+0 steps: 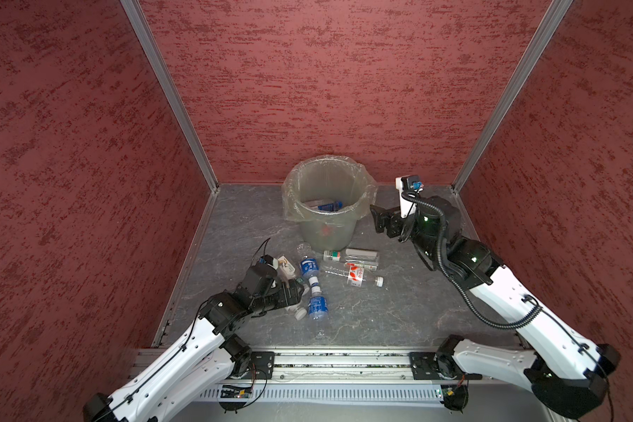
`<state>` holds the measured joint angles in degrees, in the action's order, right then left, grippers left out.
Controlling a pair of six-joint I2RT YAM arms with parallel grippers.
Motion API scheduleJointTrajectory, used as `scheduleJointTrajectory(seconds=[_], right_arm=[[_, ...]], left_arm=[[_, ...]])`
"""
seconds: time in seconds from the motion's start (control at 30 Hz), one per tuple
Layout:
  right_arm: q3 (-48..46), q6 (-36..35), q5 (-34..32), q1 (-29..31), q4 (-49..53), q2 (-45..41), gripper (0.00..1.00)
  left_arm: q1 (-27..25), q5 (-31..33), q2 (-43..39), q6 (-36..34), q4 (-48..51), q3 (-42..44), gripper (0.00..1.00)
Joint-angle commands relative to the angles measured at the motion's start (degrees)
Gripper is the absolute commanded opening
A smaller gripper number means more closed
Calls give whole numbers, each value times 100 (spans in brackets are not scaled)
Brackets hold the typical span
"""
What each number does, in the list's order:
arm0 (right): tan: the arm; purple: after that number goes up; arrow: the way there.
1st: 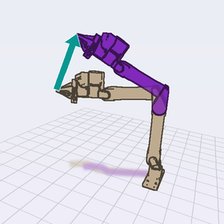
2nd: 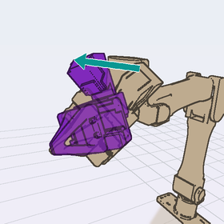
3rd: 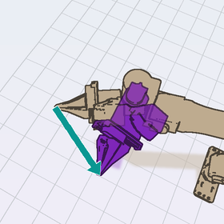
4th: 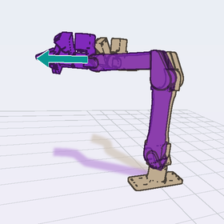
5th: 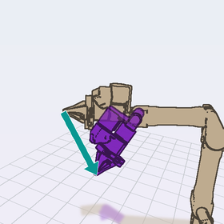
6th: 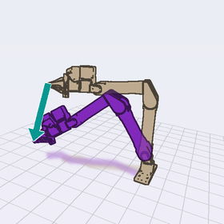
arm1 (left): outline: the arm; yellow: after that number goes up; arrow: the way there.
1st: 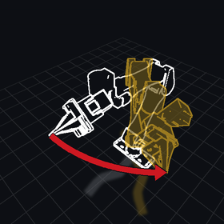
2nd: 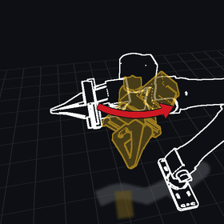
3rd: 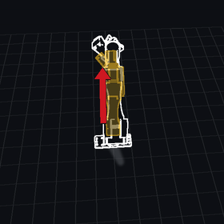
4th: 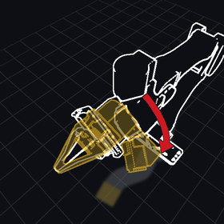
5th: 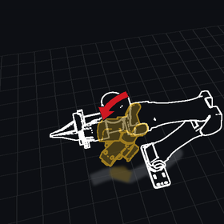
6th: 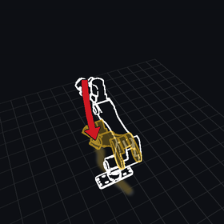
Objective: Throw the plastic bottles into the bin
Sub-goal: 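Withdraw the right gripper and lower it onto the clear unlabeled bottle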
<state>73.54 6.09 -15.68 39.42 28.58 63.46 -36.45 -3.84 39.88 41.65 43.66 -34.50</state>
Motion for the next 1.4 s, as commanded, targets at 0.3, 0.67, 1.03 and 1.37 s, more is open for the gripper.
scheduleJointTrajectory(seconds=[0.3, 0.67, 1.03, 1.37], right_arm=[[-973, 279, 749, 85, 1002, -121, 89], [-1173, 187, 692, 558, 1279, 363, 79], [-1149, 95, 866, 962, 1232, 1043, 70], [-1070, -159, 989, 1212, 1145, 1845, 71]], left_arm=[[-20, 225, 138, -91, -6, -206, 98], [-11, 252, 228, -53, 19, -188, 98], [-12, 326, 297, 97, 70, -85, 96], [-2, 185, 325, 196, -19, 164, 95]])
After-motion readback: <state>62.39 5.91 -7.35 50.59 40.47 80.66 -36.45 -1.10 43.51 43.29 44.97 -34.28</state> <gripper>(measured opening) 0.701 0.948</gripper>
